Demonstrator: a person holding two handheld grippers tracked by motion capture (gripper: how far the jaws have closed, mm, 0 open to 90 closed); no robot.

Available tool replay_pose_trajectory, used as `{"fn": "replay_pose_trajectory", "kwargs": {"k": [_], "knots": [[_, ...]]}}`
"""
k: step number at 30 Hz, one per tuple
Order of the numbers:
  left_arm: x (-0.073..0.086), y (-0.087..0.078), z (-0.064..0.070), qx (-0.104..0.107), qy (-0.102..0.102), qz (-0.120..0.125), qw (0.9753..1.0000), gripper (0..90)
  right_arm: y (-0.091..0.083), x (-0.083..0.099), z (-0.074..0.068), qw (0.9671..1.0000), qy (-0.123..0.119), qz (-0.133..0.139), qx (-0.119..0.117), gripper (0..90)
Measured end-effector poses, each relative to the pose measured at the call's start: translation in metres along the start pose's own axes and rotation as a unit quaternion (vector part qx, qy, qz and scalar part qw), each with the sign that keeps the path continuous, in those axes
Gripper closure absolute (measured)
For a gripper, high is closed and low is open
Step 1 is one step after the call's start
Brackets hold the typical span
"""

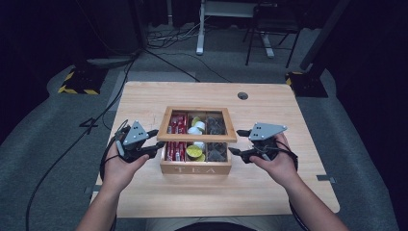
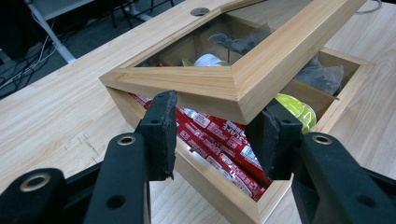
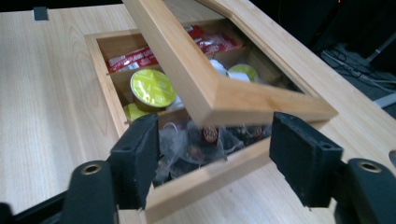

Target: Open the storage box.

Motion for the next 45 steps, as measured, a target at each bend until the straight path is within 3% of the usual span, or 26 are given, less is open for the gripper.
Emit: {"fn": "replay_pose_trajectory", "kwargs": {"k": [2,4,8,10,12,16,26,40,45], "knots": [[0.000,0.000,0.000,0.000,0.000,0.000,1.0000,53.9,0.001,-0.002,0.001,1.0000,-0.004,-0.001,0.006,38.2],[0.001,0.001,0.001,0.000,-0.001,-0.001,1.0000,53.7,0.003,-0.005,0.003,0.9998,-0.014,0.003,0.015,46.4],[0.001,0.000,0.000,-0.002,-0.002,0.005,1.0000,54.3,0.002,-0.007,0.004,0.9997,-0.017,0.004,0.019,47.9],[0.001,0.000,0.000,0.003,-0.006,0.012,0.9999,53.7,0.001,-0.008,0.003,0.9992,-0.030,-0.001,0.025,49.6],[0.001,0.000,0.001,0.004,-0.005,0.012,0.9999,48.1,0.001,-0.008,0.003,0.9992,-0.031,-0.003,0.024,49.6],[0.003,-0.004,-0.001,-0.013,0.004,0.001,0.9999,37.7,-0.003,-0.014,0.007,0.9996,-0.023,0.005,0.017,50.5],[0.011,-0.007,-0.016,-0.021,-0.031,-0.003,0.9993,34.2,-0.015,-0.044,0.035,0.9991,-0.006,0.039,0.011,54.9],[0.013,0.002,-0.029,-0.027,-0.041,-0.004,0.9988,34.1,-0.016,-0.074,0.069,0.9969,0.009,0.074,0.022,58.4],[0.015,0.004,-0.032,-0.026,-0.042,-0.007,0.9988,34.0,-0.015,-0.086,0.089,0.9954,0.023,0.087,0.031,59.9]]}}
Point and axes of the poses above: each handheld gripper's, and its own axes: y roughly forward along the jaws, x roughly out of its underside, z roughly to its right, the point moved 6 cm from there along y, roughly forward along the jaws, and after that the axes turned 8 degrees about -x, right-handed, at the moved point
